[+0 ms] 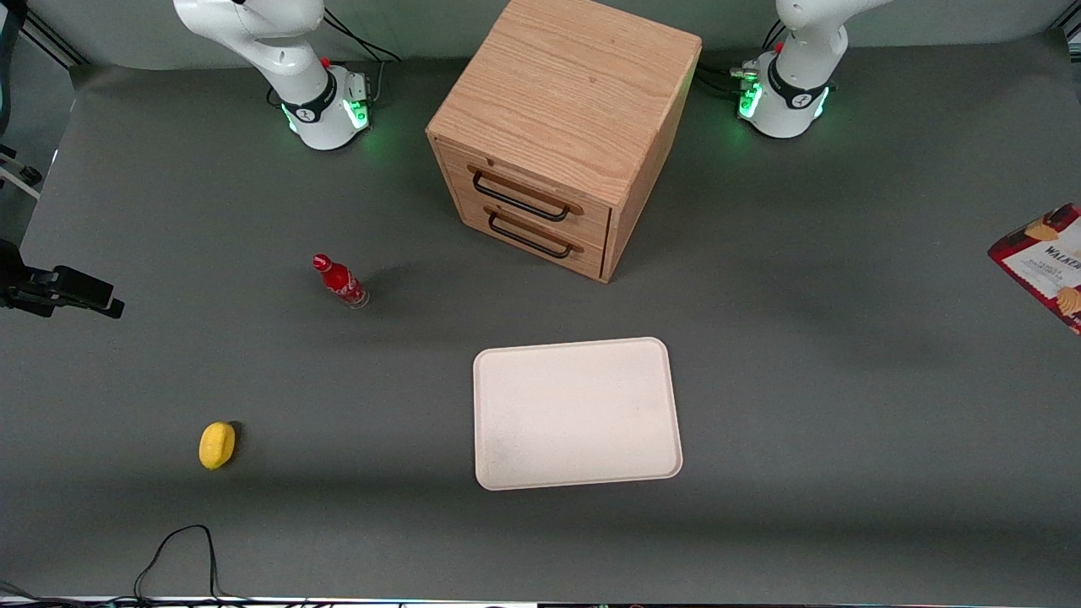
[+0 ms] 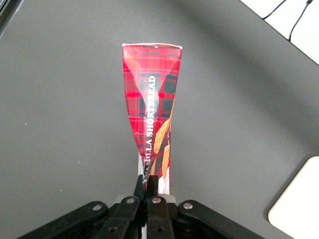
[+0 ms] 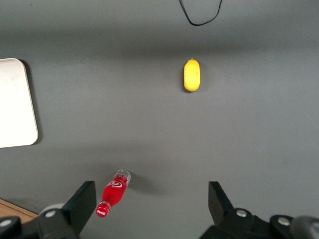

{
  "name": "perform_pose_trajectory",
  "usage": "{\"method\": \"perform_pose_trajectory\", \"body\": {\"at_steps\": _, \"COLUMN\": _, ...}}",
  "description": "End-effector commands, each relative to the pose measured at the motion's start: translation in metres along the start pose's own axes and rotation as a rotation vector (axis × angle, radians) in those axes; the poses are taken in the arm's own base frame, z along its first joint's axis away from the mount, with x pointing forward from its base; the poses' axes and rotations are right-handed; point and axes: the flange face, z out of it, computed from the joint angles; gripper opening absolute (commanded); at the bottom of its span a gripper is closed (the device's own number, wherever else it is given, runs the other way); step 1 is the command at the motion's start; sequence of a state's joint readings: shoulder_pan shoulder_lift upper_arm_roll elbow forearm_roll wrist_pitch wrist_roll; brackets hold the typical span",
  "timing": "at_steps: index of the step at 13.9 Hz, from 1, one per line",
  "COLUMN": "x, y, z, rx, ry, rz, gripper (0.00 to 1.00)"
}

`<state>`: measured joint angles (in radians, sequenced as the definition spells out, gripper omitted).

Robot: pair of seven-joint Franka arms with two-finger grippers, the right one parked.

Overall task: Place red cookie box on tray
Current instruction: 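Lift the box upright and carry it toward the white tray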

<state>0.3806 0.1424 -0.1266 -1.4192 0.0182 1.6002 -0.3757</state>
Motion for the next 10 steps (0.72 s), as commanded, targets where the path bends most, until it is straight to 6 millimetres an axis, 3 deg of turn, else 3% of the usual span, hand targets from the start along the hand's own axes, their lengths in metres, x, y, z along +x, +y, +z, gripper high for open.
{"method": "perform_pose_trajectory", "body": {"at_steps": 1, "x": -0.001, "y": 0.033, "z": 0.0, "rx": -0.006, "ry": -0.015, "rz": 0.116, "gripper": 0.0}}
{"method": "perform_pose_trajectory", "body": {"at_steps": 3, "x": -0.008, "y": 0.077, "z": 0.006, "rx": -0.014, "ry": -0.035, "rz": 0.199, "gripper": 0.0}}
{"method": "perform_pose_trajectory", "body": {"at_steps": 5, "x": -0.028, "y": 0.143, "z": 0.021, "rx": 0.013, "ry": -0.061, "rz": 0.311, "gripper": 0.0}}
{"method": "perform_pose_trajectory", "body": {"at_steps": 6, "x": -0.046, "y": 0.184, "z": 0.027, "rx": 0.052, "ry": -0.053, "rz": 0.386, "gripper": 0.0}}
{"method": "perform_pose_trajectory", "body": {"at_steps": 8, "x": -0.084, "y": 0.249, "z": 0.029, "rx": 0.084, "ry": -0.013, "rz": 0.504, "gripper": 0.0}}
{"method": "perform_pose_trajectory", "body": {"at_steps": 10, "x": -0.113, "y": 0.286, "z": 0.025, "rx": 0.054, "ry": 0.0, "rz": 0.569, "gripper": 0.0}}
